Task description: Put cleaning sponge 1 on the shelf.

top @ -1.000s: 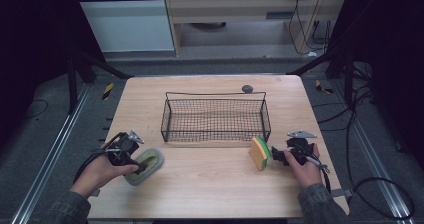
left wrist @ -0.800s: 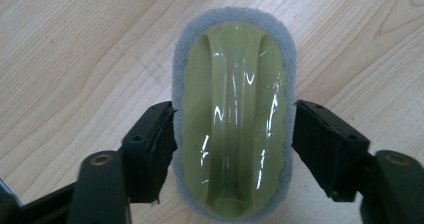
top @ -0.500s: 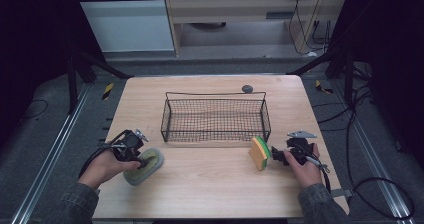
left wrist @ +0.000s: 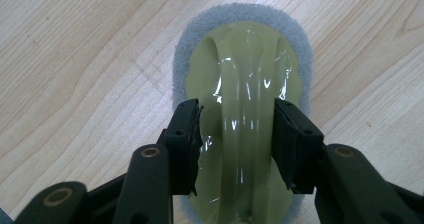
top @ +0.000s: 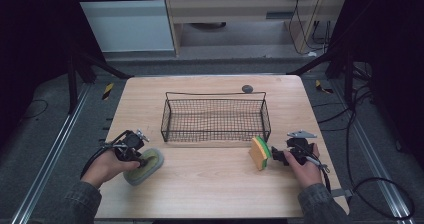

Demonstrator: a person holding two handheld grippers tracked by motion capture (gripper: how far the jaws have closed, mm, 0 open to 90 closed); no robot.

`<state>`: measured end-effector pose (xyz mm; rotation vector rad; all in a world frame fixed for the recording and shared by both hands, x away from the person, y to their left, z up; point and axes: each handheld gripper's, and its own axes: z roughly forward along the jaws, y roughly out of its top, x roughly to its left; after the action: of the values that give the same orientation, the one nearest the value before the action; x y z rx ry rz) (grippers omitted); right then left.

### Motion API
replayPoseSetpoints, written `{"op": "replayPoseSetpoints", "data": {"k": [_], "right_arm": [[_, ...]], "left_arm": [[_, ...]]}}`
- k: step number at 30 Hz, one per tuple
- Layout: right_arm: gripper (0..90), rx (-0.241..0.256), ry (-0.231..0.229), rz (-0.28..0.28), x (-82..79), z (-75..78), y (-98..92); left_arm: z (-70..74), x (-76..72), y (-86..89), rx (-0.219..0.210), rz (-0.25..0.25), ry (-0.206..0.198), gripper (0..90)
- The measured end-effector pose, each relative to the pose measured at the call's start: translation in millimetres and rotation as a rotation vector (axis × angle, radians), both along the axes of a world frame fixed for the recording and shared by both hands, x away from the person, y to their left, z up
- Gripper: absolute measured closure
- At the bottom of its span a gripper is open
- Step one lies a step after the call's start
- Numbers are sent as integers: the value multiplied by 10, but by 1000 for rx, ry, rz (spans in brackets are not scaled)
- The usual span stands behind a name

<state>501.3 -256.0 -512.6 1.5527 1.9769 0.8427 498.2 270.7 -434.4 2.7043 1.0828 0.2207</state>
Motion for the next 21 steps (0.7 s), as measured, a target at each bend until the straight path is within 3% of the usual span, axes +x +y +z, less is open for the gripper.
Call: {"op": "replayPoseSetpoints", "data": {"k": [5, 7, 10, 11, 14, 19, 21], "right_arm": [[4, 1, 0, 0, 0, 0, 0], [4, 1, -1, 1, 0, 0, -1], [4, 1, -1, 2, -1, 0, -2], [4, 1, -1, 2, -1, 0, -2], [4, 1, -1, 3, -1, -1, -3], [4, -3, -4, 19, -7, -3, -18], [4, -1, -4, 19, -7, -2, -17]], "left_arm": [[-15, 4, 16, -19, -5, 15, 629], [-14, -16, 13, -22, -17, 19, 704], [-4, -33, 14, -16, -27, 10, 707], [33, -62, 16, -11, -35, -25, 707], [92, -101, 16, -22, -46, -50, 708], [279, -190, 7, -10, -102, -138, 708], [297, -191, 5, -16, -106, -150, 708]]}}
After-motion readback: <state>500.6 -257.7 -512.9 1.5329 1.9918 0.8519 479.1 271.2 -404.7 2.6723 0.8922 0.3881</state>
